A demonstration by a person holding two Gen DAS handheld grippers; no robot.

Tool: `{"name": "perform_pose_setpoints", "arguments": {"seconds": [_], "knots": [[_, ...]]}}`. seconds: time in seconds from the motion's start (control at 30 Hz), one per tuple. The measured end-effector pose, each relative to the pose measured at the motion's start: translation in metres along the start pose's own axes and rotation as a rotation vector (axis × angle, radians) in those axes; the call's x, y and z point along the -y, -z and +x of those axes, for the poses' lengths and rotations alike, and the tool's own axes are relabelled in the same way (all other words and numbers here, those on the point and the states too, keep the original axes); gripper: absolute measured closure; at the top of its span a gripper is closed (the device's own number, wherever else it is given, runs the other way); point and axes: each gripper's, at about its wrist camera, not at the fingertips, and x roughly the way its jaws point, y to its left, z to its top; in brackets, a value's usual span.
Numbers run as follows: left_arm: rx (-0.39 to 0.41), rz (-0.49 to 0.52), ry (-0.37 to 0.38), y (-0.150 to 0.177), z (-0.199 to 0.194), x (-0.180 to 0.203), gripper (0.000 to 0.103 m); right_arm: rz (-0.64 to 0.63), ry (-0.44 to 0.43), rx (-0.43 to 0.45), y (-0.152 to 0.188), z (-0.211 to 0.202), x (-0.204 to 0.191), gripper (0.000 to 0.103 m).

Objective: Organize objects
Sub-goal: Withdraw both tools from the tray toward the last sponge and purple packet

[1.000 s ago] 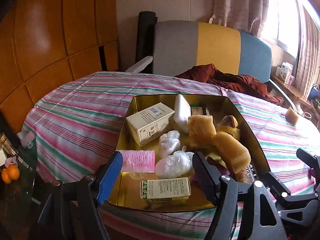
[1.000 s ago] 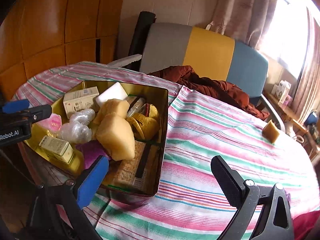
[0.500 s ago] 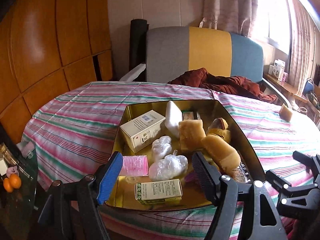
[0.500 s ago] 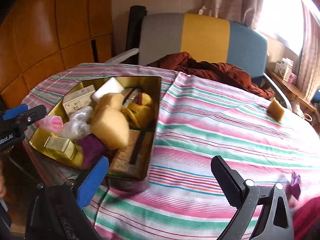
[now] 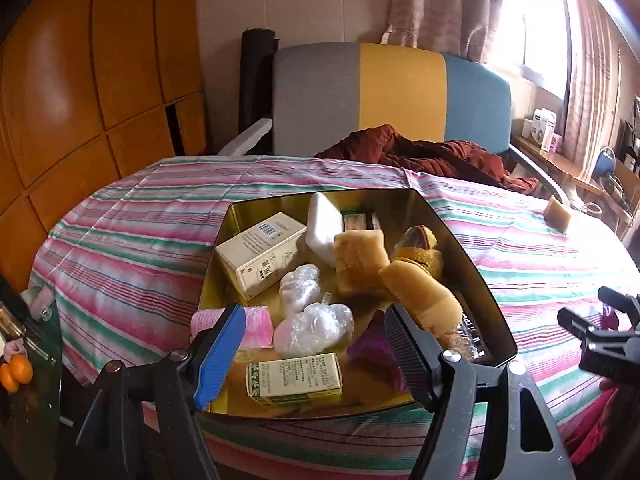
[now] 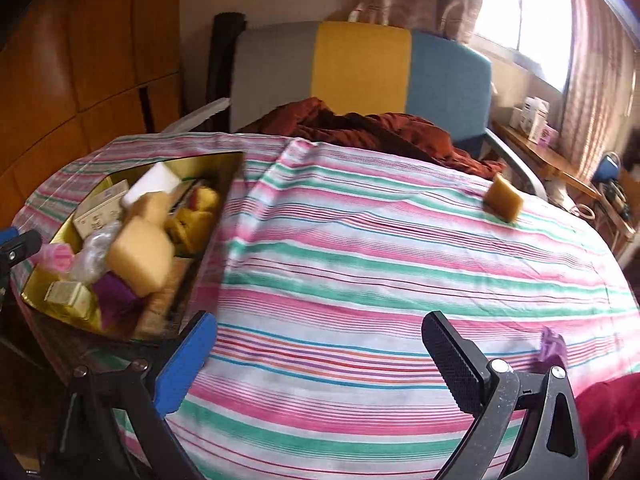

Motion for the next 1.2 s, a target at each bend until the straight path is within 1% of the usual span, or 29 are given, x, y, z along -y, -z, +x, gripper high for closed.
{"name": "perform_pose_setpoints", "arguments": {"seconds": [0.13,0.17,0.2,0.23,0.37,0.43,0.53,0.63,0.77,0.83,0.9,0.97,1.0,1.03,1.13,1.2], "knots": [[0.007,0.023,-0.001,-0.004,-0.001,0.006,0.030,0.025,0.023,-0.009,-0.005,0.000,0.022,0.000],[0.009,0.033,0.007,-0.005,-0.001,0.008,0.028,0.035,0.026,-0.011,-0.007,-0.001,0.027,0.000],[0.010,0.040,0.011,-0.006,0.000,0.010,0.024,0.045,0.029,-0.015,-0.009,-0.001,0.033,0.000],[0.015,0.049,0.014,-0.007,0.000,0.012,0.022,0.056,0.036,-0.018,-0.011,-0.002,0.040,0.000],[0.028,0.101,0.058,-0.012,-0.002,0.027,0.021,0.130,0.053,-0.057,-0.015,0.000,0.072,0.000],[0.043,0.122,0.100,-0.016,-0.004,0.036,0.021,0.181,0.048,-0.096,-0.015,0.003,0.091,0.000],[0.072,0.152,0.158,-0.022,-0.008,0.049,0.021,0.263,0.052,-0.149,-0.013,0.003,0.125,0.000],[0.081,0.201,0.188,-0.026,-0.008,0.067,0.021,0.345,0.073,-0.187,-0.012,-0.003,0.169,0.000],[0.050,0.250,0.224,-0.029,-0.001,0.089,0.021,0.444,0.115,-0.232,-0.010,-0.011,0.226,0.000],[0.024,0.261,0.258,-0.031,0.004,0.100,0.021,0.461,0.141,-0.265,-0.009,-0.010,0.249,0.001],[0.013,0.277,0.283,-0.033,0.006,0.110,0.021,0.454,0.161,-0.312,-0.007,-0.005,0.262,0.003],[0.004,0.291,0.304,-0.034,0.008,0.121,0.021,0.423,0.138,-0.395,-0.004,0.007,0.269,0.009],[0.001,0.301,0.315,-0.036,0.010,0.127,0.021,0.394,0.127,-0.432,-0.001,0.014,0.267,0.015],[-0.006,0.311,0.333,-0.037,0.010,0.134,0.021,0.343,0.124,-0.476,0.001,0.022,0.263,0.019],[-0.006,0.341,0.365,-0.041,0.011,0.150,0.021,0.172,0.112,-0.602,0.011,0.044,0.246,0.022],[-0.007,0.364,0.384,-0.042,0.011,0.162,0.021,0.064,0.102,-0.647,0.014,0.050,0.237,0.023]]}}
